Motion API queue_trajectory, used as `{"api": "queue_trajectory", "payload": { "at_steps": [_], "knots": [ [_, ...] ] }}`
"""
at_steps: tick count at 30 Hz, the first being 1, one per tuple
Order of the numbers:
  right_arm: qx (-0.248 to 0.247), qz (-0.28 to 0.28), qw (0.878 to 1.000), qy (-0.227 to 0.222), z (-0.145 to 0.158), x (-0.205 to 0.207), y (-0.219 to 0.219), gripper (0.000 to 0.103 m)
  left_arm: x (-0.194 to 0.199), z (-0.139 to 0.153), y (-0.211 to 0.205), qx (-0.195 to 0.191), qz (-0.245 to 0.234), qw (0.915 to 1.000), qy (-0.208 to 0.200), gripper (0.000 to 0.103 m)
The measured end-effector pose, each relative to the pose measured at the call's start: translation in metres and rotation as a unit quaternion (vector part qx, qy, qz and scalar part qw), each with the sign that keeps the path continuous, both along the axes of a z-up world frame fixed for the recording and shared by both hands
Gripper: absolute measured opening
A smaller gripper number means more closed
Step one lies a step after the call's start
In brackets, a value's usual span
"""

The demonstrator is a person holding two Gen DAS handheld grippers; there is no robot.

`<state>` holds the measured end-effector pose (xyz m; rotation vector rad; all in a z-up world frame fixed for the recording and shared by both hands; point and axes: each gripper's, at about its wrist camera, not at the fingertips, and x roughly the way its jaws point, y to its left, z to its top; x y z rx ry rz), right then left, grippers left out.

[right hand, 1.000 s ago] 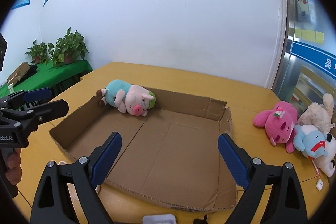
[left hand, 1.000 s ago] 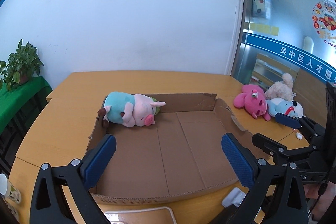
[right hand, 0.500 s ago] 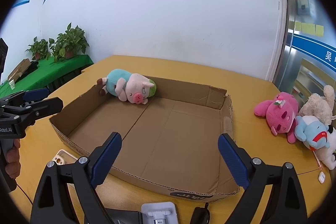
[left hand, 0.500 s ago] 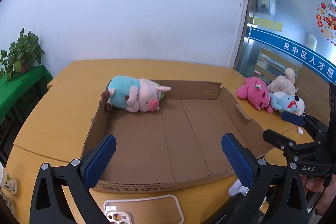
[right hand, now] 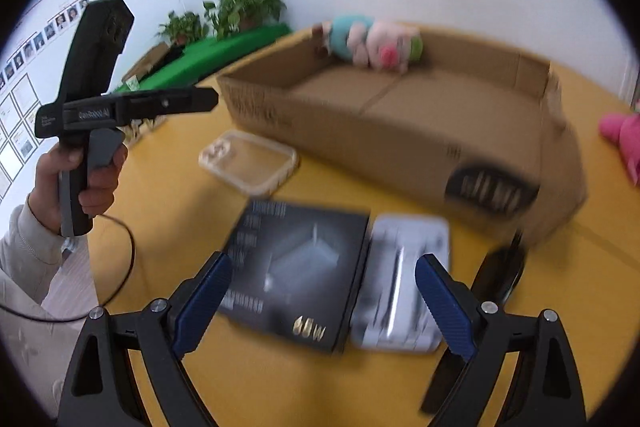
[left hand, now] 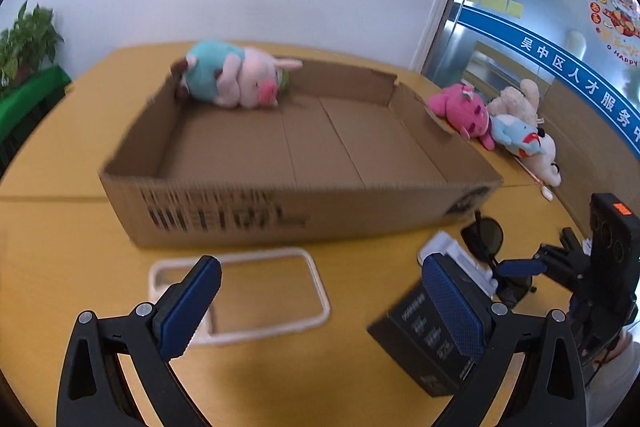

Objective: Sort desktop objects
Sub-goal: 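Move the left gripper to the black UGREEN charger box and grasp it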

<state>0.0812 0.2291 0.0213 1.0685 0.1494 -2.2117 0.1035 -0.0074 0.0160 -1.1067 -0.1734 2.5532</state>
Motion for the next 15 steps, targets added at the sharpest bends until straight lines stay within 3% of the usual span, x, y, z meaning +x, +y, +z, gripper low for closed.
{"api": "queue_trajectory", "payload": {
  "at_steps": [7,10,12,15],
  "knots": [
    [-0.012,0.02,0.999,-0.024,-0.025,0.022,-0.032,0.096,0.009,-0.031,0.014,0.025,-0.034,0.9979,-0.049,0.1],
    [-0.049,0.072,0.996,-0.028,-0.023,0.032,-0.055,0.096,0.009,-0.04,0.012,0.019,-0.036,0.9973,-0.062,0.096],
    [-0.037,0.066,0.997,-0.006,-0.023,0.036,-0.064,0.096,0.011,-0.046,0.007,0.024,-0.036,0.9965,-0.072,0.092],
    [-0.02,0.046,0.999,-0.022,-0.035,0.029,-0.073,0.096,0.01,-0.057,0.003,0.052,-0.046,0.9928,-0.098,0.09]
  ]
}}
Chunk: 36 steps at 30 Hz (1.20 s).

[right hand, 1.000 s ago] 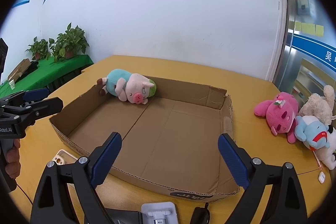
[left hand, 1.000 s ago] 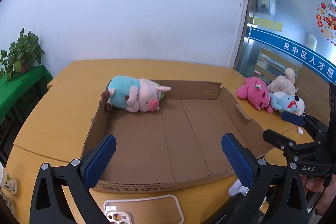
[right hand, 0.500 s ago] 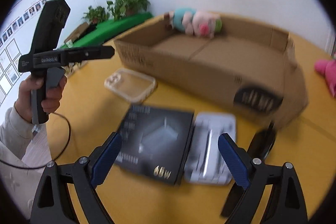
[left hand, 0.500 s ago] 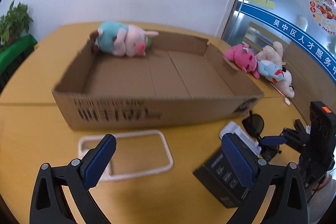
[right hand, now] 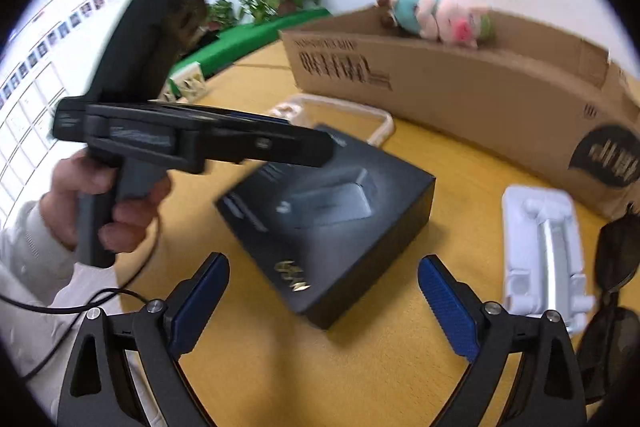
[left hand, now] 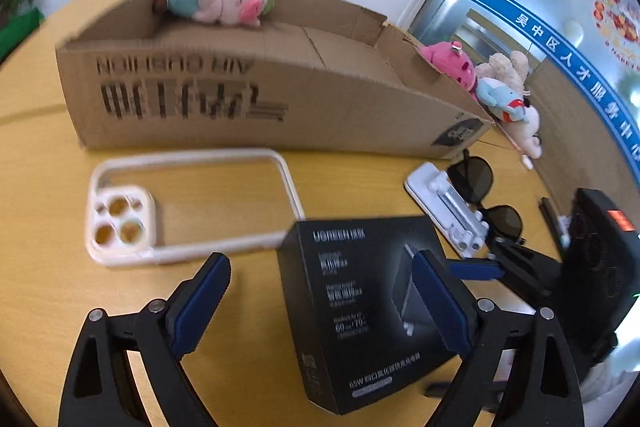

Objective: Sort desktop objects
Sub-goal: 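Move the left gripper to the black UGREEN charger box and grasp it, then lift the black charger box with the left gripper toward the cardboard box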

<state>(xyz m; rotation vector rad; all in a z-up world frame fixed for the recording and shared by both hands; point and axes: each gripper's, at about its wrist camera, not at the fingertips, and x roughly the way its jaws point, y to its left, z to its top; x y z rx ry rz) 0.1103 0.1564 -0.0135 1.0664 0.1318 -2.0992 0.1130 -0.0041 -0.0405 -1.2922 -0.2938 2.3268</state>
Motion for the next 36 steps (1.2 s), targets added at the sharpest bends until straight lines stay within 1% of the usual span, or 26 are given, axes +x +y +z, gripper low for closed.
{"api": "queue_trajectory", "payload": {
  "at_steps": [3,4,5,7,8,10,13,15,17,19,21,22,24,26,27,29,30,32,34,36],
  "knots": [
    [0.027,-0.001,1.0,0.004,-0.008,-0.004,-0.012,0.096,-0.002,-0.014,0.005,0.026,-0.021,0.9992,-0.024,0.086],
    [0.033,0.0,0.999,0.004,-0.011,-0.004,-0.016,0.096,0.001,-0.016,0.006,0.042,-0.027,0.9986,-0.021,0.085],
    [0.037,0.0,0.999,0.009,-0.01,-0.004,-0.019,0.096,0.003,-0.017,0.01,0.047,-0.036,0.998,-0.021,0.083],
    [0.026,-0.002,1.0,0.005,-0.012,-0.005,-0.02,0.096,0.007,-0.016,0.016,0.03,-0.038,0.9988,-0.006,0.083],
    [0.029,-0.008,1.0,0.001,-0.014,-0.008,-0.02,0.096,0.008,-0.015,0.016,0.03,-0.035,0.9989,-0.007,0.082],
    [0.035,-0.01,0.999,0.009,-0.014,-0.006,-0.021,0.095,0.009,-0.014,0.018,0.027,-0.03,0.9992,-0.007,0.081],
    [0.042,-0.011,0.999,0.029,-0.011,-0.001,-0.023,0.094,0.014,0.0,0.024,0.006,-0.032,0.9993,0.015,0.079],
    [0.033,-0.016,0.998,0.042,-0.005,0.002,-0.02,0.094,0.016,0.016,0.027,0.004,-0.036,0.9985,0.042,0.078],
    [0.019,-0.023,0.998,0.059,0.01,0.003,-0.014,0.094,0.012,0.037,0.028,0.008,-0.034,0.9968,0.072,0.078],
    [0.018,-0.027,0.996,0.087,0.032,-0.002,-0.011,0.094,0.004,0.061,0.028,0.012,-0.031,0.9944,0.1,0.078],
    [0.022,-0.027,0.992,0.121,0.056,-0.011,-0.009,0.094,-0.003,0.092,0.033,0.01,-0.024,0.9889,0.147,0.078],
    [0.022,-0.027,0.99,0.139,0.071,-0.016,-0.007,0.094,-0.007,0.112,0.038,0.0,-0.027,0.9827,0.183,0.078],
    [0.023,-0.029,0.982,0.184,0.103,-0.029,-0.002,0.094,-0.016,0.145,0.045,-0.016,-0.033,0.9717,0.233,0.078],
    [0.027,-0.031,0.975,0.219,0.129,-0.04,0.002,0.094,-0.029,0.173,0.049,-0.018,-0.036,0.963,0.266,0.078],
    [0.029,-0.031,0.97,0.24,0.146,-0.047,0.004,0.094,-0.036,0.187,0.05,-0.013,-0.034,0.9597,0.278,0.078],
    [0.029,-0.031,0.963,0.266,0.174,-0.059,0.008,0.094,-0.052,0.218,0.05,-0.001,-0.033,0.9521,0.304,0.078],
    [0.03,-0.032,0.958,0.282,0.192,-0.068,0.01,0.094,-0.06,0.231,0.051,0.004,-0.033,0.949,0.313,0.078],
    [0.032,-0.033,0.952,0.303,0.216,-0.08,0.013,0.094,-0.075,0.255,0.053,0.007,-0.032,0.9442,0.328,0.078],
    [0.039,-0.03,0.946,0.321,0.241,-0.097,0.016,0.094,-0.092,0.278,0.057,0.004,-0.029,0.9418,0.335,0.078],
    [0.039,-0.024,0.945,0.325,0.263,-0.117,0.022,0.094,-0.114,0.296,0.06,0.004,-0.03,0.9405,0.339,0.078]
  ]
}}
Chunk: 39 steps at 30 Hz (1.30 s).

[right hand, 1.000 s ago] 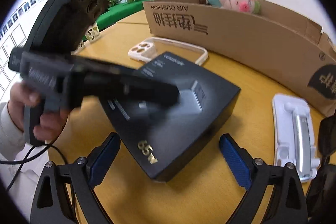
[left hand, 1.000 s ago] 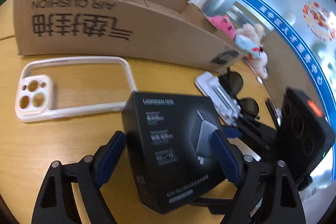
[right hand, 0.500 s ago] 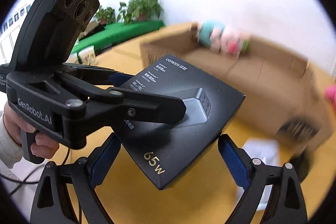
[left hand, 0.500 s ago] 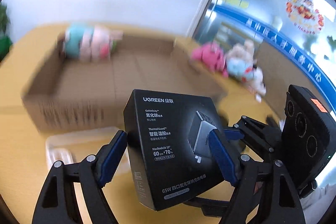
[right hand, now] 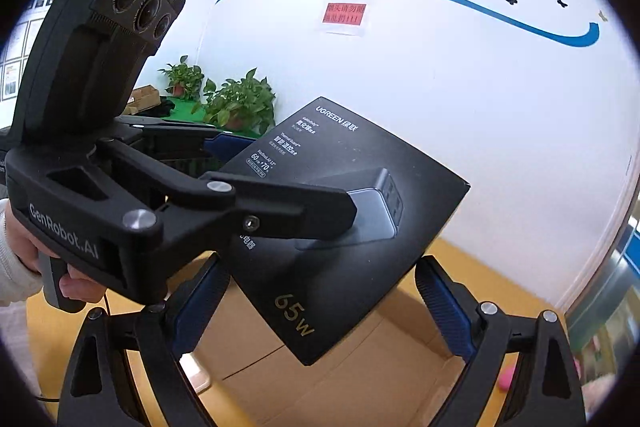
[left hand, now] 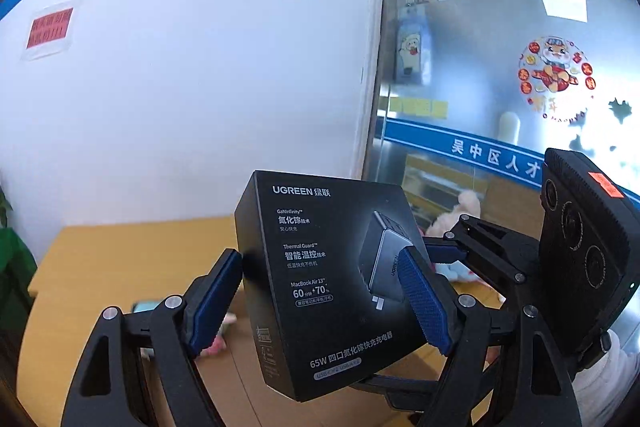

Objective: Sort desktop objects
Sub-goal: 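Lift the black charger box with the left gripper toward the cardboard box, then lower the charger box into the box beside the pig and release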

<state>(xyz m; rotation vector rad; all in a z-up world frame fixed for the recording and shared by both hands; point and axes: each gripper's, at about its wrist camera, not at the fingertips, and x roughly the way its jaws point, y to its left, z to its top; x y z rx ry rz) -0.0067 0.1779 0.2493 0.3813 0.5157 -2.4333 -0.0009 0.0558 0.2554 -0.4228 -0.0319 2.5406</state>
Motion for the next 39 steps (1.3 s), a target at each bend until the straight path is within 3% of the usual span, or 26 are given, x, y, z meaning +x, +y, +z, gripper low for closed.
{"api": "queue_trajectory", "payload": {
  "at_steps": [9,13,16,19,25,26,33,39],
  "knots": [
    [0.008,0.012,1.0,-0.009,0.055,-0.083,0.003,0.094,-0.075,0.047,0.007,-0.006,-0.006,0.9999,-0.007,0.078],
    [0.022,0.012,0.999,-0.022,0.054,-0.113,-0.003,0.094,-0.104,0.04,0.014,-0.008,0.003,0.9995,-0.031,0.078],
    [0.02,0.012,0.999,-0.047,0.041,-0.137,-0.002,0.094,-0.135,0.02,0.02,0.003,0.008,0.9973,-0.072,0.078],
    [0.019,0.012,0.997,-0.078,0.015,-0.164,0.001,0.094,-0.162,-0.01,0.034,-0.009,0.007,0.994,-0.109,0.078],
    [0.019,0.026,0.985,-0.168,-0.064,-0.22,0.009,0.094,-0.218,-0.096,0.055,-0.035,0.013,0.9779,-0.206,0.078],
    [0.014,0.029,0.982,-0.184,-0.078,-0.229,0.01,0.094,-0.226,-0.109,0.057,-0.031,0.017,0.9778,-0.207,0.078],
    [0.006,0.027,0.957,-0.289,-0.175,-0.272,0.01,0.094,-0.272,-0.2,0.072,-0.068,0.033,0.9495,-0.305,0.078],
    [0.006,0.024,0.939,-0.343,-0.223,-0.289,0.008,0.094,-0.288,-0.239,0.08,-0.08,0.037,0.9242,-0.371,0.076]
  ]
}}
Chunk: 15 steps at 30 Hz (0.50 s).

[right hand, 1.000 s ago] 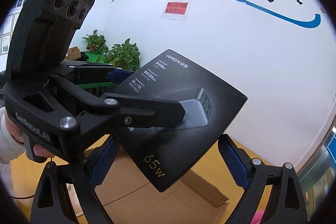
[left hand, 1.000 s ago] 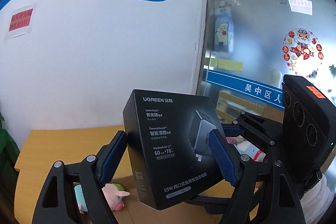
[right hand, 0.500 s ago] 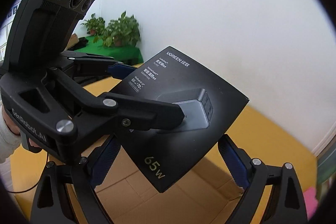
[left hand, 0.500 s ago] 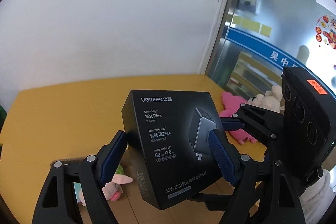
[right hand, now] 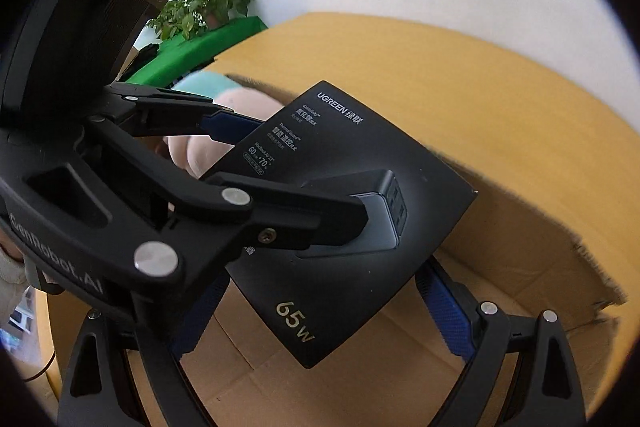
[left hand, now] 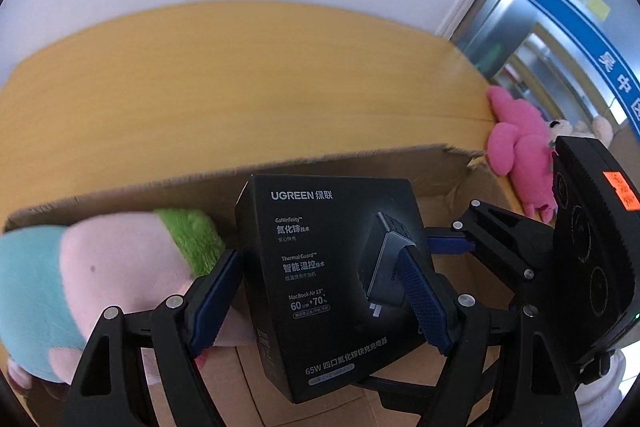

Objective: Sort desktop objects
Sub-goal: 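Lower the charger box into the box beside the pig and release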

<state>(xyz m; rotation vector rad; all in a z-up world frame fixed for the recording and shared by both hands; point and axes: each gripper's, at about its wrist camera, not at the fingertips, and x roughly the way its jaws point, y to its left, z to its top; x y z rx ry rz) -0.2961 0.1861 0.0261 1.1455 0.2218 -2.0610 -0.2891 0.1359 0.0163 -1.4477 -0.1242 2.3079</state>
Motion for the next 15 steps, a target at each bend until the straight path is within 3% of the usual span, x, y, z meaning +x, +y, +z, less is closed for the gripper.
{"api": "queue_trajectory", "payload": {
  "at_steps": [7,11,15],
  "knots": [
    [0.017,-0.017,0.999,-0.026,-0.016,-0.006,-0.003,0.087,0.0,-0.015,0.001,-0.034,-0.001,0.9992,-0.02,0.067],
    [0.02,-0.034,0.999,-0.026,-0.018,-0.007,-0.003,0.088,0.002,-0.01,-0.006,-0.015,0.007,0.9997,-0.017,0.068],
    [0.026,-0.052,0.998,-0.02,-0.011,0.005,-0.003,0.088,0.017,0.014,-0.015,-0.023,0.021,0.9993,0.02,0.068]
  ]
}}
